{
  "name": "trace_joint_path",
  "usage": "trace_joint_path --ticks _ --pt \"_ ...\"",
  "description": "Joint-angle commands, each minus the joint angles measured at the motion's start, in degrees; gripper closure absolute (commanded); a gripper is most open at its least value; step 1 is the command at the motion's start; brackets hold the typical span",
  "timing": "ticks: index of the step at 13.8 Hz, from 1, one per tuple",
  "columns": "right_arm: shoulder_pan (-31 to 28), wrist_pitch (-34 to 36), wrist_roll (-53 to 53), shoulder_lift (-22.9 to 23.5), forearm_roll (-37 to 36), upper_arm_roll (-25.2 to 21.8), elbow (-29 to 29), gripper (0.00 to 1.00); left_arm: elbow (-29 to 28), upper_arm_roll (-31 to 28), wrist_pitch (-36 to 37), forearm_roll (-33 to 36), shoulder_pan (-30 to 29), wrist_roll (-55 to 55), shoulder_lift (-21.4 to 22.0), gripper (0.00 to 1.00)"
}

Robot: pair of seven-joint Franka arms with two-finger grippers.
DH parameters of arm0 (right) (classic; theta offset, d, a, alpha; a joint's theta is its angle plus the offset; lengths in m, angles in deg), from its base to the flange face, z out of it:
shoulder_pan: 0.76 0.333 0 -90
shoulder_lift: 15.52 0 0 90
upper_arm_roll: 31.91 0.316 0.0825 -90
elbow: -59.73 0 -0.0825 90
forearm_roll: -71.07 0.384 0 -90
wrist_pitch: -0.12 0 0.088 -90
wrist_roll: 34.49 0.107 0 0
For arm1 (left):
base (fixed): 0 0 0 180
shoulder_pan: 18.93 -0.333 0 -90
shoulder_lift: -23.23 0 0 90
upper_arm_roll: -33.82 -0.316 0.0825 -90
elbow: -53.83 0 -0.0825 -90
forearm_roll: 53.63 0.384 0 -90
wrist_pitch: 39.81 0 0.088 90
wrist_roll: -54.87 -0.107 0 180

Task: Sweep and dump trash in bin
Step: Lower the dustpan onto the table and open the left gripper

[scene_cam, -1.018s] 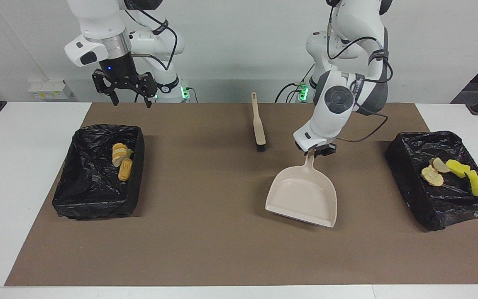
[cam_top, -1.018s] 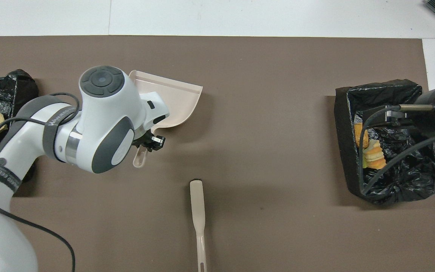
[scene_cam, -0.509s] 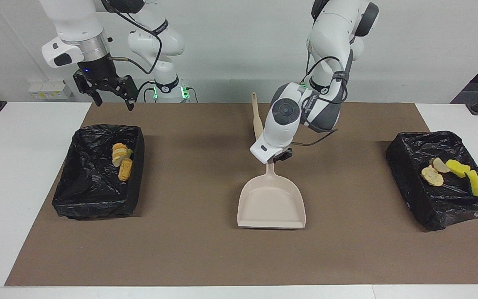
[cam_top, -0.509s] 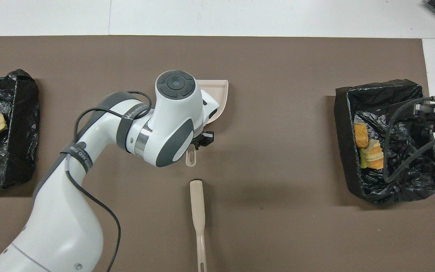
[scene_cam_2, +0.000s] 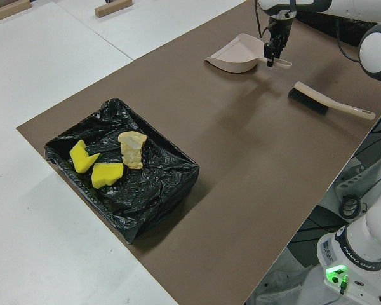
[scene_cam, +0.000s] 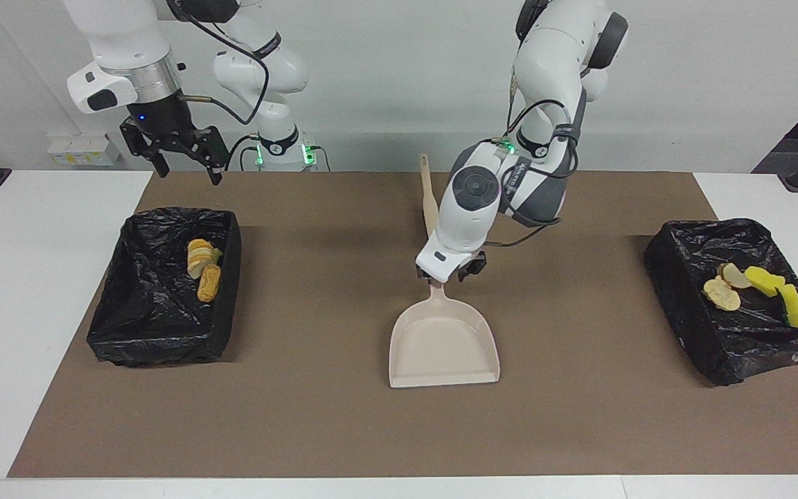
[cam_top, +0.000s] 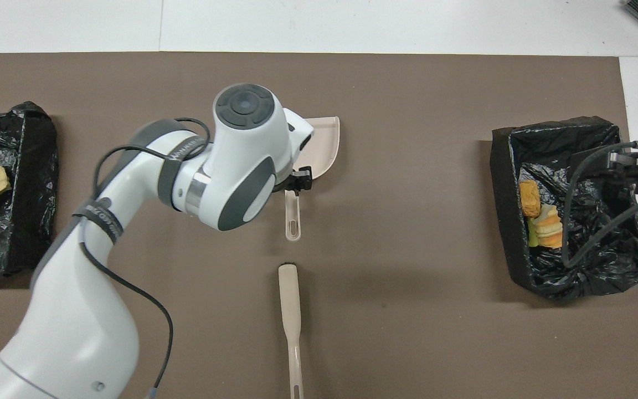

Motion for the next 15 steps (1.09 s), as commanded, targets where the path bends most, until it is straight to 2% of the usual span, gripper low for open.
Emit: trace_joint_path --ticks 1,7,10,12,15 --pt "-0.65 0.78 -1.31 -0.14 1.04 0.30 0.11 0.00 -0.70 0.01 2.50 -0.28 -5.68 -5.38 3.74 0.00" --pt "-0.65 0.70 -1.31 -0.14 1.04 0.22 0.11 0.00 -1.05 0.01 5.84 -0.19 -19.57 -26.29 8.31 0.00" --pt "-0.65 0.70 -1.31 -0.14 1.04 0.30 0.11 0.00 -3.85 -0.69 9.09 -0.10 -25.55 -35.70 15.32 0.00" --pt "-0.65 0.70 -1.31 -0.14 1.04 0.22 0.11 0.00 -5.79 -0.78 11.45 0.16 -26.27 -39.32 19.37 0.00" --pt "-0.65 0.70 -1.31 -0.14 1.04 0.30 0.11 0.00 -4.84 -0.69 14.37 3.76 -25.83 -39.25 22.55 0.00"
